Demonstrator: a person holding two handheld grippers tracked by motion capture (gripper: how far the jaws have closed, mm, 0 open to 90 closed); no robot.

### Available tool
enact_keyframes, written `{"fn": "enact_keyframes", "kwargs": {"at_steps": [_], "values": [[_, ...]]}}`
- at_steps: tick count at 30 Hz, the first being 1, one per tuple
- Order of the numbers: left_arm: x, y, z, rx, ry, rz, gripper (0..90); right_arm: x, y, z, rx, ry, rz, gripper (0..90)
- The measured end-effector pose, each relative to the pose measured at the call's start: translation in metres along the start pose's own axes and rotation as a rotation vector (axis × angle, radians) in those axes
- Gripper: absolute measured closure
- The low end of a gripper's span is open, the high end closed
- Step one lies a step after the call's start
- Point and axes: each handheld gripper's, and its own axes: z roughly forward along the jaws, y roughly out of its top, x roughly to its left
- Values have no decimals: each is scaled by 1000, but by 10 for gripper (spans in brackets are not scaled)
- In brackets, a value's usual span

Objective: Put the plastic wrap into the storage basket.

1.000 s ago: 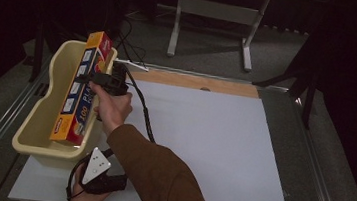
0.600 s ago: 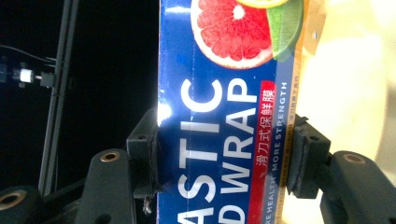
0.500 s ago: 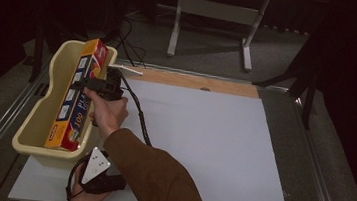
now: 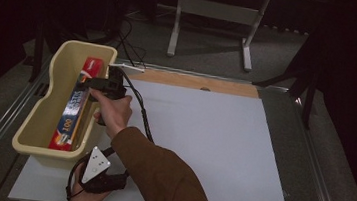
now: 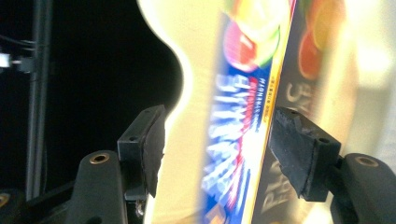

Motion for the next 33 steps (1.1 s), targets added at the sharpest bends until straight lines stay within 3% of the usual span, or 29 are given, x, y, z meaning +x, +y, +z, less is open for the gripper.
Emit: {"fn": "enact_keyframes", "kwargs": {"at_steps": [2, 3, 6, 7, 8, 9, 10, 11, 12, 13, 14, 16, 20, 23, 26, 28, 33], "values": [[0, 0, 0, 3, 3, 3, 193, 8, 0, -7, 0, -2, -34, 369], [0, 0, 0, 3, 3, 3, 193, 8, 0, -7, 0, -2, -34, 369], [0, 0, 0, 3, 5, 4, 193, 12, 0, -19, 19, -32, -109, 380], [0, 0, 0, 3, 5, 4, 193, 12, 0, -19, 19, -32, -109, 380], [0, 0, 1, 2, 6, 4, 193, 11, -1, -25, 23, -66, -186, 390], [0, 0, 1, 2, 6, 4, 193, 11, -1, -25, 23, -66, -186, 390], [1, 0, 1, 2, 8, 4, 193, 11, -1, -29, 18, -76, -227, 391], [1, 0, 1, 5, 8, 6, 193, 11, -2, -33, 15, -92, -276, 391], [1, 0, 2, 6, 10, 1, 193, 11, -6, -40, 8, -141, -414, 388], [1, 0, 2, 6, 10, 1, 193, 10, -9, -43, -2, -169, -493, 376], [2, 0, 3, 7, 10, -2, 193, 10, -9, -43, -2, -169, -493, 376], [1, 0, 3, 10, 12, 0, 193, 7, -14, -54, -31, -237, -655, 360], [1, 1, 3, 12, 16, 7, 193, 2, -18, -71, -57, -251, -731, 336], [1, 1, 4, 14, 19, 5, 193, -6, -22, -84, -66, -296, -825, 319], [1, 1, 5, 16, 20, 6, 193, -14, -27, -95, -75, -320, -889, 313], [1, 1, 5, 14, 21, 6, 193, -22, -33, -105, -112, -334, -935, 314], [1, 1, 4, 18, 23, 7, 193, -47, -46, -129, -148, -329, -960, 314]]}}
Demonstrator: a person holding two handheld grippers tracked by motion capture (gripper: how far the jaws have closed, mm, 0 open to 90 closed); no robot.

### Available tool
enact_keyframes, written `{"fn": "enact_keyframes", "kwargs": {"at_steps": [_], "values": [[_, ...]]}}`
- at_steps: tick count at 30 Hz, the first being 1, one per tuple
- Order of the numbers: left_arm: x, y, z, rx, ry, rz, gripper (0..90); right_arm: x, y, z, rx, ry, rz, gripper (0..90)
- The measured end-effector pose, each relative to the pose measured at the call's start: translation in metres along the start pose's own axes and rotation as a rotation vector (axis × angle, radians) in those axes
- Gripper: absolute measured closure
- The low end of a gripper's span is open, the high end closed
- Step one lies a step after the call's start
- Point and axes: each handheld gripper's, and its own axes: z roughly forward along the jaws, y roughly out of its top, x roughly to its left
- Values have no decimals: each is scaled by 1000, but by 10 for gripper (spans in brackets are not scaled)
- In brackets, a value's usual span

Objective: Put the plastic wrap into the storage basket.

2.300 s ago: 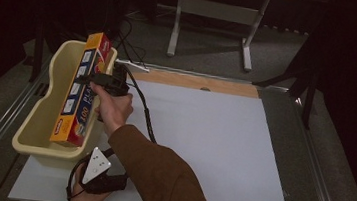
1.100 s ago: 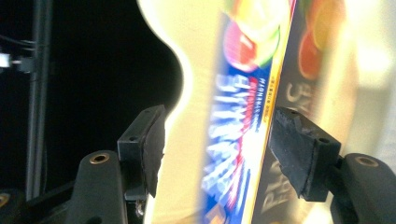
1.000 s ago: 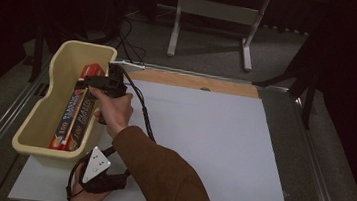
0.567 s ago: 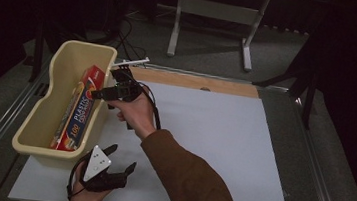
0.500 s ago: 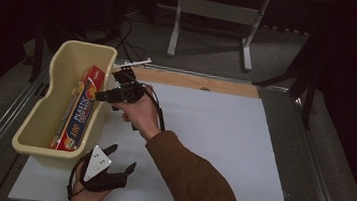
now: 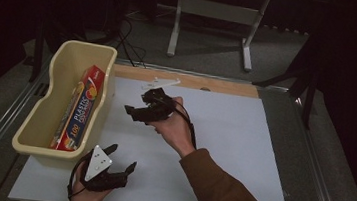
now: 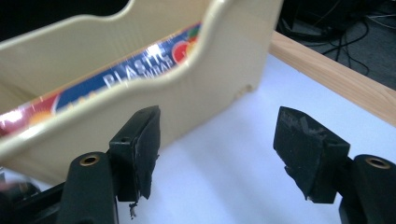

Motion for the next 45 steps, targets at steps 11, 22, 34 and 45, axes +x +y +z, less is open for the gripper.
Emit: {"fn": "enact_keyframes", "kwargs": {"at_steps": [11, 22, 34, 45], "values": [[3, 1, -1, -3, 10, -10, 196, -18, -47, -33, -53, -23, -30, 313], [4, 0, 0, 2, 13, -18, 200, -39, -113, -59, -59, -104, 22, 310], [6, 0, -1, 8, 23, -20, 202, -54, -169, -84, -66, -171, 72, 305], [9, 1, -3, 8, 40, -24, 200, -63, -207, -131, -138, -223, 166, 291]]}}
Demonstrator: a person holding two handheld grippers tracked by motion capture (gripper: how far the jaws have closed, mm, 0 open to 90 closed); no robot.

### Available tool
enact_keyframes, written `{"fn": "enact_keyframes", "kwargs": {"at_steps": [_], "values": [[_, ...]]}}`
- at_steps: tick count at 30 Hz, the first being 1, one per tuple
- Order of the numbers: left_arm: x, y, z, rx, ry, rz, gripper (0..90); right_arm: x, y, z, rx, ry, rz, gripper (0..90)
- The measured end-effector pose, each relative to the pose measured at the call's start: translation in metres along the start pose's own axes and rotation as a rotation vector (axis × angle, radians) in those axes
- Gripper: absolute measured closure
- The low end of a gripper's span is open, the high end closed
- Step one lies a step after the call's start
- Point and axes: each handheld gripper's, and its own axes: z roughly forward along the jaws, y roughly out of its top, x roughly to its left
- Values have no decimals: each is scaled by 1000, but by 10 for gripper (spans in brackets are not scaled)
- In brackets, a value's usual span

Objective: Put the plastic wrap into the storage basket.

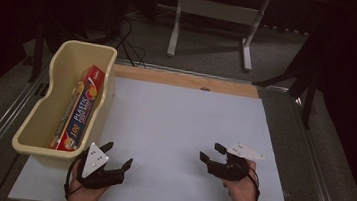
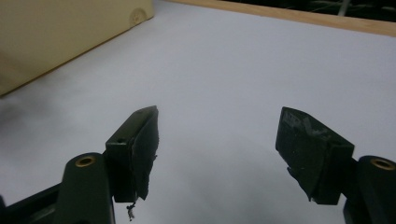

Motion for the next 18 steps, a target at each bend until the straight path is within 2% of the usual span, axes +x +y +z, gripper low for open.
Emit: {"fn": "enact_keyframes", "kwargs": {"at_steps": [6, 7, 8, 9, 10, 11, 18], "values": [[2, 0, -2, -3, 3, 2, 200, -6, -13, -16, 7, -8, -2, 242], [1, 0, -2, -3, 4, 2, 200, -9, -16, -21, 13, -14, -15, 201], [1, 0, -2, -3, 4, 3, 200, -9, -16, -21, 13, -14, -15, 201], [1, 0, -2, -4, 5, 4, 195, -11, -18, -24, 15, -25, -40, 167], [1, 0, -1, -4, 5, 4, 193, -11, -18, -24, 15, -25, -40, 167], [1, 0, -1, -3, 4, 2, 193, -13, -20, -28, 10, -28, -60, 138], [1, 1, -1, -2, 3, 5, 192, -20, -25, -41, -12, -24, -78, 131]]}}
